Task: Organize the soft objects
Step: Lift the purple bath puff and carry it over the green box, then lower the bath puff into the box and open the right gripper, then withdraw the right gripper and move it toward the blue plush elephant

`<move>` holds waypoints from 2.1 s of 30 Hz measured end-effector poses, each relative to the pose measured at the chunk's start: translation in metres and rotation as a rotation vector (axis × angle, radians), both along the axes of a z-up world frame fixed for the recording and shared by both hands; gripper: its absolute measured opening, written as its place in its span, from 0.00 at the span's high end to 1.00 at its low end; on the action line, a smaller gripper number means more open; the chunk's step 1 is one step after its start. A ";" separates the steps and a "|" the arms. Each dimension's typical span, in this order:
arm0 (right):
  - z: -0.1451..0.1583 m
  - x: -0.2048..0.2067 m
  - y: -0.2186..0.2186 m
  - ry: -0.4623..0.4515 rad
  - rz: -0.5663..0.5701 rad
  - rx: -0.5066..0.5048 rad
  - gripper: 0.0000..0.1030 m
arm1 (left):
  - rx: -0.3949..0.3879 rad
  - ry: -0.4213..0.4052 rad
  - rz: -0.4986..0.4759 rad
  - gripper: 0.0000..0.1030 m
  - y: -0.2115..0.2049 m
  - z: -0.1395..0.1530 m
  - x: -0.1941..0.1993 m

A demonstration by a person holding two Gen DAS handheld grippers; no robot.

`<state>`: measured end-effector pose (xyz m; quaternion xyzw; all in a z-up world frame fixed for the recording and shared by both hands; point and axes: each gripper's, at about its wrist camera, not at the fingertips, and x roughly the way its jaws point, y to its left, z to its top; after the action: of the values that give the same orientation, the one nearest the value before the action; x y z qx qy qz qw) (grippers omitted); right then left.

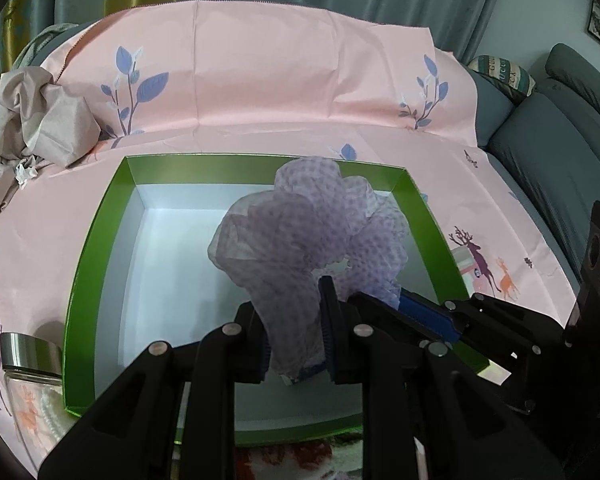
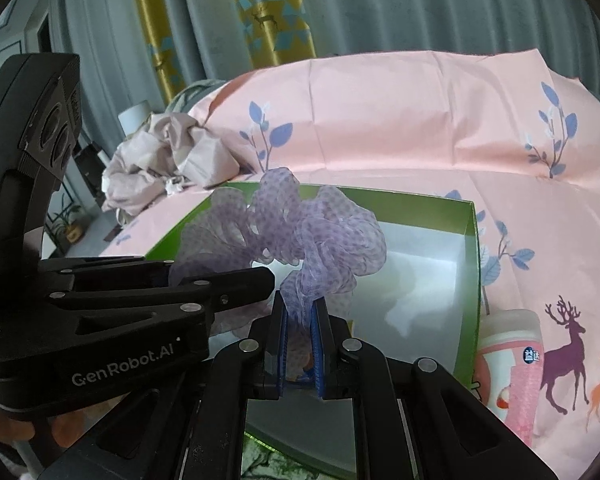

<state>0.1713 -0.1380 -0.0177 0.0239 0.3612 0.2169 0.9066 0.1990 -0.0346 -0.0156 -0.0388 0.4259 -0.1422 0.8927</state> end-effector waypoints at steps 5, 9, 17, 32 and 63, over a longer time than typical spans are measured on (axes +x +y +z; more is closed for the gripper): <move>-0.004 0.006 0.001 0.010 -0.004 -0.008 0.89 | -0.002 0.017 0.005 0.82 0.001 -0.006 0.007; -0.007 0.011 0.002 0.027 -0.013 -0.015 0.89 | -0.002 0.032 0.010 0.82 0.000 -0.010 0.012; -0.010 0.016 0.002 0.043 -0.039 -0.030 0.89 | 0.003 0.048 0.022 0.77 0.002 -0.013 0.015; -0.008 0.017 0.000 0.052 -0.066 -0.061 0.78 | 0.022 0.049 0.038 0.43 0.003 -0.012 0.015; 0.064 -0.060 -0.040 -0.082 -0.168 -0.075 0.27 | 0.048 -0.097 0.084 0.01 0.001 0.057 -0.061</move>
<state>0.1118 -0.1781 0.0460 0.0110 0.3282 0.1274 0.9359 0.1384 -0.0334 0.0417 -0.0282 0.3833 -0.0960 0.9182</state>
